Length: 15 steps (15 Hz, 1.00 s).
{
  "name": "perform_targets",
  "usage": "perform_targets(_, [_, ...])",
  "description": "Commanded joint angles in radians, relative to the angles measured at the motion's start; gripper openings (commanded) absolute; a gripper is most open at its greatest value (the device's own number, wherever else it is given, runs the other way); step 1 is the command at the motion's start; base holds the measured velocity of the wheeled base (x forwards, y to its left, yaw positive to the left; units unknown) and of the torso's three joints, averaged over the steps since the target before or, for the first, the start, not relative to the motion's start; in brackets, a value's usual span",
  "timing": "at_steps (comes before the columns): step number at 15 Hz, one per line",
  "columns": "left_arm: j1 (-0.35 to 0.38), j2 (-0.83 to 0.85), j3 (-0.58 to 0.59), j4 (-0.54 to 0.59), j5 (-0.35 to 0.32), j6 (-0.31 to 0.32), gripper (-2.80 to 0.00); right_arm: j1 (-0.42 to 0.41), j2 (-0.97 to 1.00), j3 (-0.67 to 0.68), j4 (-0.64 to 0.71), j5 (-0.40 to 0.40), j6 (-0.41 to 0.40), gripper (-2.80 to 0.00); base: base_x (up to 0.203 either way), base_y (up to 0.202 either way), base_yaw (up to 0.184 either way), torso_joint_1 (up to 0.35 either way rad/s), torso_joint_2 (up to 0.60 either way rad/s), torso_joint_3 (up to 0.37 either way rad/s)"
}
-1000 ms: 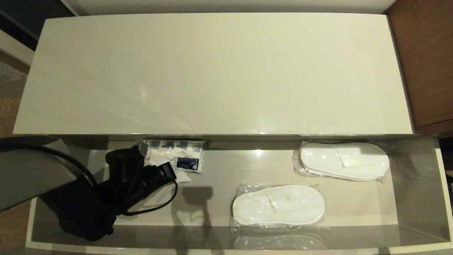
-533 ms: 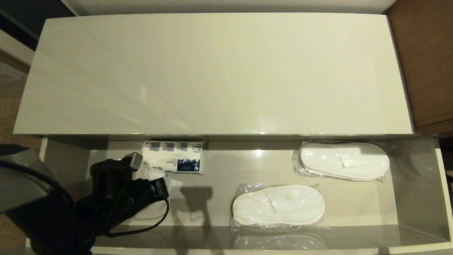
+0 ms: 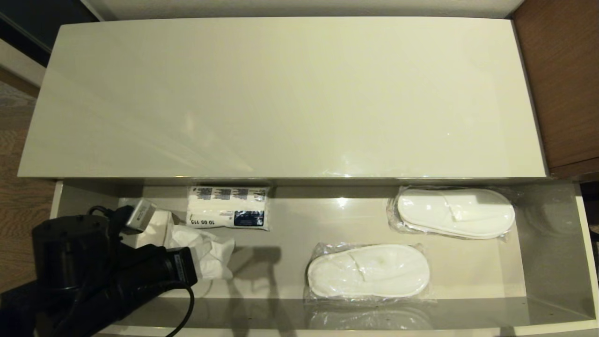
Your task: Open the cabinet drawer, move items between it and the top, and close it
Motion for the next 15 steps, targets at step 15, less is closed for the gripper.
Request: perform_targets(15, [0.099, -0.264, -0.297, 0.279, 0.098, 0.152, -2.80, 0.001, 0.001, 0.002, -0.002, -0.001, -0.003, -2.80, 0.000, 0.000, 0.000, 0.000, 0.00, 0.000])
